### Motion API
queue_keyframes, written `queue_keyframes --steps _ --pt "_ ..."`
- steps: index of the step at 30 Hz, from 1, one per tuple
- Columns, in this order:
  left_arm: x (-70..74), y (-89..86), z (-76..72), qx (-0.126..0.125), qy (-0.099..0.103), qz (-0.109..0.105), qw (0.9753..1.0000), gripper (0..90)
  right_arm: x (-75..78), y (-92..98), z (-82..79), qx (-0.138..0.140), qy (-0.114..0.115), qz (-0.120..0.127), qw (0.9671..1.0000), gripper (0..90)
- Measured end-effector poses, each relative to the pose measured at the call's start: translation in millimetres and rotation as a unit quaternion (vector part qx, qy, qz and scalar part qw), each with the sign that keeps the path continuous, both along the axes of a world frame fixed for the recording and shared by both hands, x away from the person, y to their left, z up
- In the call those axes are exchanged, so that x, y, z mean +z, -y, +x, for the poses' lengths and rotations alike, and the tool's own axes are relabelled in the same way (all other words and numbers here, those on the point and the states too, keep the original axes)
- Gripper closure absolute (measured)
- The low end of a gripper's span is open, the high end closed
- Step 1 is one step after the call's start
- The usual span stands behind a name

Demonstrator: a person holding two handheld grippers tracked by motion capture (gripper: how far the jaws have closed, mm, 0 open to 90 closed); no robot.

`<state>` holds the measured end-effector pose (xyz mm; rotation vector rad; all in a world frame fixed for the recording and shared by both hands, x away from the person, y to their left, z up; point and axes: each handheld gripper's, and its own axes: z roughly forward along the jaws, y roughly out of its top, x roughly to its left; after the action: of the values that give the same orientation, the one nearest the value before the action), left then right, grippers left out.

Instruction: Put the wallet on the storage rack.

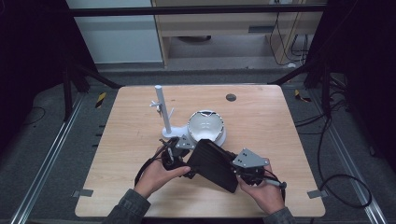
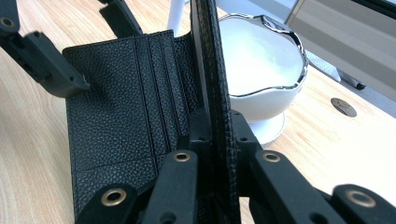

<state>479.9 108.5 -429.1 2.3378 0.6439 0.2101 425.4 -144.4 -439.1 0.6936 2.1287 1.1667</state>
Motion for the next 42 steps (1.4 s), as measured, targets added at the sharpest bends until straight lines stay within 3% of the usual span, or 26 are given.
queue_keyframes --steps 5,7,11,15,17,18,20,23,29,36,38,42 --pt "-3.3 3.5 3.8 -0.005 -0.013 -0.004 0.9999 12.6 1.4 0.5 -0.6 0.000 0.003 0.006 1.0000 83.5" --pt "-3.3 5.3 5.2 -0.012 -0.021 -0.009 0.9997 17.9 1.9 0.5 -0.8 0.001 0.005 0.009 0.9999 83.5" --pt "2.7 4.8 7.6 -0.013 -0.027 -0.022 0.9993 39.8 2.3 0.7 -1.9 0.006 0.006 0.011 0.9999 83.4" --pt "15.1 0.2 9.7 -0.010 -0.047 -0.026 0.9985 61.2 1.2 2.2 -4.0 0.019 0.000 0.018 0.9997 80.8" --pt "20.0 -1.4 9.8 -0.011 -0.056 -0.047 0.9973 70.6 -0.3 3.8 -5.5 0.030 -0.006 0.023 0.9993 77.5" --pt "23.9 -1.2 9.5 -0.014 -0.060 -0.056 0.9966 73.3 -1.0 4.1 -6.2 0.033 -0.010 0.024 0.9991 76.2" --pt "31.8 0.5 8.6 -0.017 -0.058 -0.054 0.9967 77.4 -2.8 4.3 -8.6 0.039 -0.014 0.025 0.9988 71.4" --pt "46.0 3.3 7.8 -0.020 -0.050 -0.050 0.9973 80.0 -4.4 3.0 -11.7 0.047 -0.025 0.023 0.9983 58.9" --pt "77.0 10.4 8.2 -0.030 -0.031 -0.014 0.9990 81.0 -16.7 3.5 -12.5 0.061 -0.075 0.001 0.9953 29.2" --pt "101.4 8.3 9.7 -0.023 -0.014 0.021 0.9994 81.4 -30.2 19.7 -7.7 0.060 -0.114 -0.007 0.9916 15.9" --pt "109.0 5.4 9.0 -0.020 -0.010 0.024 0.9995 81.5 -32.8 26.7 -4.7 0.047 -0.116 -0.005 0.9921 15.4" --pt "126.7 -0.6 6.5 -0.020 -0.008 0.019 0.9996 81.4 -40.2 46.8 11.0 -0.021 -0.135 0.015 0.9905 12.6"
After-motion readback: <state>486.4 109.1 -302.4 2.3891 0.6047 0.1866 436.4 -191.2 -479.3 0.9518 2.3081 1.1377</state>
